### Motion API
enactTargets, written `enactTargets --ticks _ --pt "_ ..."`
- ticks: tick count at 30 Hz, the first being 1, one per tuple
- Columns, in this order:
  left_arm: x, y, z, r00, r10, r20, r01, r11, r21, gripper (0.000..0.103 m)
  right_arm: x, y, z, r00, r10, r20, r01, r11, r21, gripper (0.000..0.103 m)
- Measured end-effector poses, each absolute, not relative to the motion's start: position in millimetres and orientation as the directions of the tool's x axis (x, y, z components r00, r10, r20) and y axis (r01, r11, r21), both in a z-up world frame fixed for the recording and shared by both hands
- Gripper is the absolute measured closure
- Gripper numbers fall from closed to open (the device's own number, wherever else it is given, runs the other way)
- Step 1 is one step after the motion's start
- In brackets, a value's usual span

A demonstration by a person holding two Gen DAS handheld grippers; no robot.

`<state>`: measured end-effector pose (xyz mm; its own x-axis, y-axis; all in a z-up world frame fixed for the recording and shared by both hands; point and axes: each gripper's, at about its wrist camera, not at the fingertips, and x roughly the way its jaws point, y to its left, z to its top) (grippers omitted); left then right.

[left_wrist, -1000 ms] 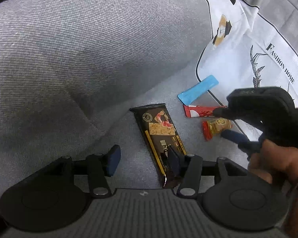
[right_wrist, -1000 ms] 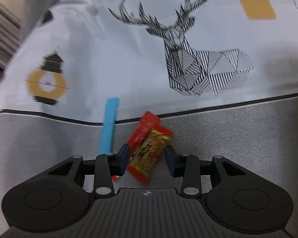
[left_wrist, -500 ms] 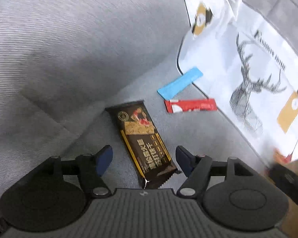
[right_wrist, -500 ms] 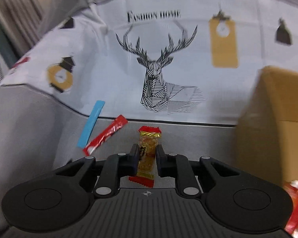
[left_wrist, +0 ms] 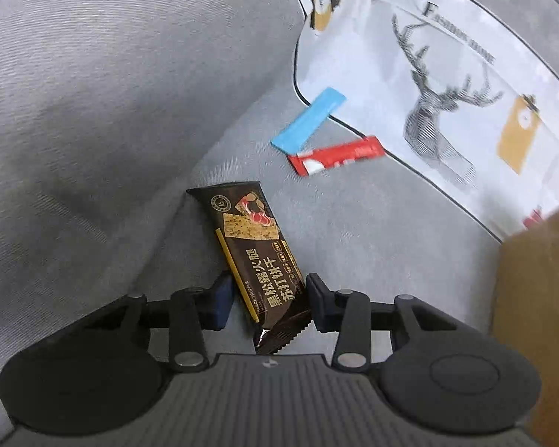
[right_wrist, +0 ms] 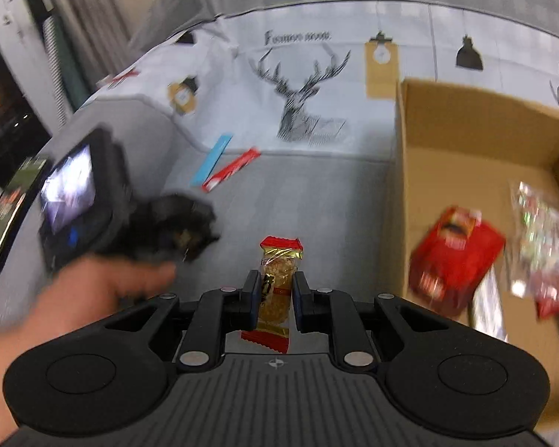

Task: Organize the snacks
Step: 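Close the left gripper on the brown chocolate bar while the right gripper holds the gold packet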

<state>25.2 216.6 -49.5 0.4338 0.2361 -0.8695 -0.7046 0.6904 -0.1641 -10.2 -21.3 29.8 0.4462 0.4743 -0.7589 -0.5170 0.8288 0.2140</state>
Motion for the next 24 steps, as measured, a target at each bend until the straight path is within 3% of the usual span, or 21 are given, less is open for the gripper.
enactTargets --ticks 9,18,20,22,24 --pt "-26.1 186.7 -36.6 0.504 -0.074 -0.861 -0.516 0.773 -0.369 0.068 -75.8 -29.1 -25.0 0.359 0.479 -0.801 -0.589 0.782 0.203 0.084" --pt "-65.0 146.6 -55.0 0.444 -0.081 -0.892 -0.445 0.845 -0.298 0.067 -91.8 -53.7 -58.4 0.356 0.510 -0.783 -0.588 0.773 0.236 0.083" --pt "-72.8 136.6 -54.0 0.458 -0.047 -0.888 -0.429 0.863 -0.267 0.060 -94.0 -58.2 -62.7 0.362 0.510 -0.780 -0.586 0.776 0.235 0.083" --pt "-81.1 126.1 -51.9 0.515 -0.013 -0.857 -0.407 0.876 -0.258 0.043 -94.2 -59.7 -66.1 0.369 0.510 -0.777 -0.582 0.779 0.235 0.083" --pt "-85.3 119.1 -51.7 0.561 0.019 -0.828 -0.389 0.889 -0.243 0.035 -91.4 -60.0 -67.7 0.382 0.512 -0.769 -0.578 0.782 0.233 0.082"
